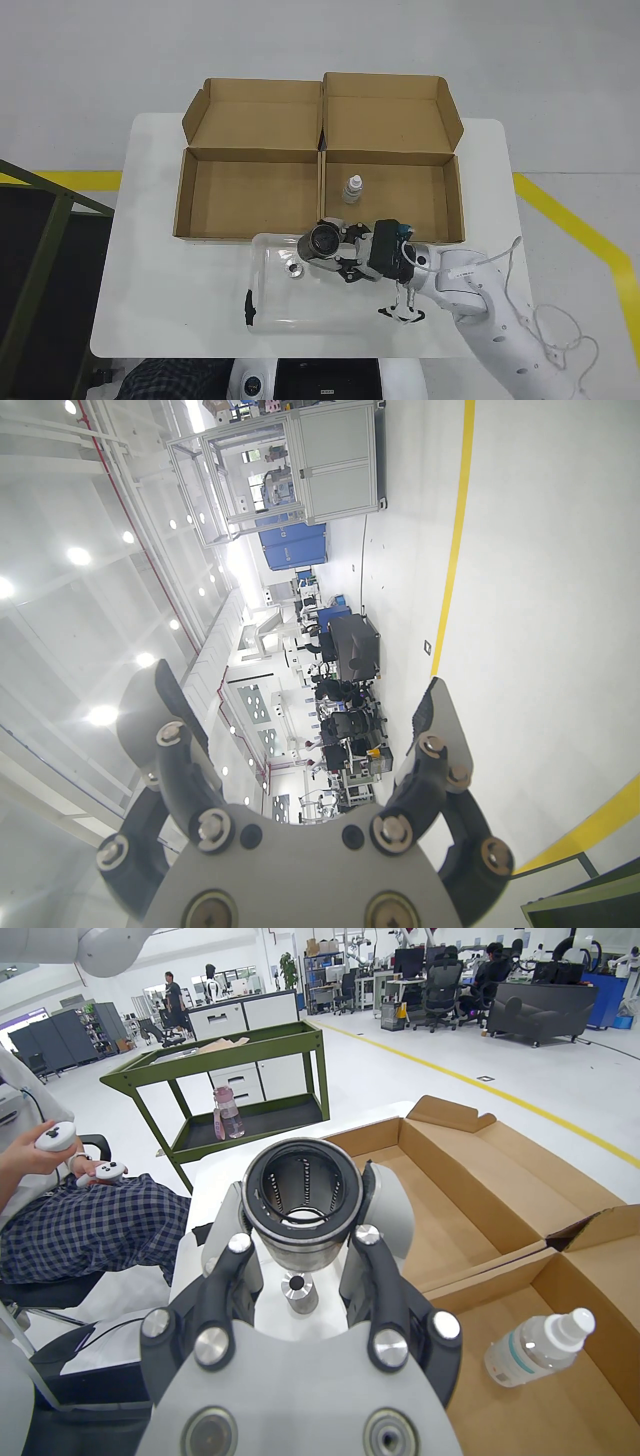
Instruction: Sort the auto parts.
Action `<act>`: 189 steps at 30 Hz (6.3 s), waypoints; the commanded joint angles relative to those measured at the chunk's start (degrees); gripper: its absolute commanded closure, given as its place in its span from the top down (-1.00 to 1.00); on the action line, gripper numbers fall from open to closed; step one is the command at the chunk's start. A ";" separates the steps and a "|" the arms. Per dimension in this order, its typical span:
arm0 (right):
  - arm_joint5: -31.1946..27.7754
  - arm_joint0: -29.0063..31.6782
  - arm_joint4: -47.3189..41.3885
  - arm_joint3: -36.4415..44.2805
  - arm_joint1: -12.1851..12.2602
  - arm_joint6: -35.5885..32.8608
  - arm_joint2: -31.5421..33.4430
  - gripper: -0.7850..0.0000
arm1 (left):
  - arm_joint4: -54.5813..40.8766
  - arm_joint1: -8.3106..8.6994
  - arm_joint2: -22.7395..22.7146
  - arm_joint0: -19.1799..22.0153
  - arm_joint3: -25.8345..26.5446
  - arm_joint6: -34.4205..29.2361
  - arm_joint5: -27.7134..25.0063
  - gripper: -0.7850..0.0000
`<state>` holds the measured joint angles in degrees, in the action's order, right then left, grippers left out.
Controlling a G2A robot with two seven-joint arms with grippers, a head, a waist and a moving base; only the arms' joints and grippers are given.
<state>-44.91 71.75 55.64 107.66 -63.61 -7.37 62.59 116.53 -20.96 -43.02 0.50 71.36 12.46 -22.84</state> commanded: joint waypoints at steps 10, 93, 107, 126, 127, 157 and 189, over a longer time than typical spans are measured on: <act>1.74 0.25 -1.33 -0.27 -0.04 -0.53 0.24 -1.00 | 0.00 0.00 0.00 0.00 0.00 0.00 0.00 1.00; 38.84 -30.93 7.54 -33.52 -15.79 -11.33 -25.45 -0.87 | 0.00 0.00 0.00 0.00 0.00 0.00 0.00 1.00; 38.23 -32.97 7.33 -38.43 -18.55 -14.11 -26.29 -0.34 | 0.00 0.00 0.00 0.00 0.00 0.00 0.00 1.00; 36.89 -30.75 10.95 -34.90 -19.60 -15.29 -24.33 0.81 | 0.00 0.00 0.00 0.00 0.00 0.00 0.00 1.00; 36.77 -30.18 11.57 -33.61 -19.42 -15.35 -23.98 0.85 | 0.00 0.00 0.00 0.00 0.00 0.00 0.00 1.00; 3.58 -6.37 28.78 -2.16 -10.80 -13.86 -10.58 1.00 | 0.00 0.00 0.00 0.00 0.00 0.00 0.00 1.00; 0.81 -3.71 36.10 -8.06 -9.25 -11.04 -13.49 1.00 | 0.00 0.00 0.00 0.00 0.00 0.00 0.00 1.00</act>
<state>-44.22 68.37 91.64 100.16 -72.83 -18.55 49.21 116.53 -20.96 -43.02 0.50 71.36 12.46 -22.84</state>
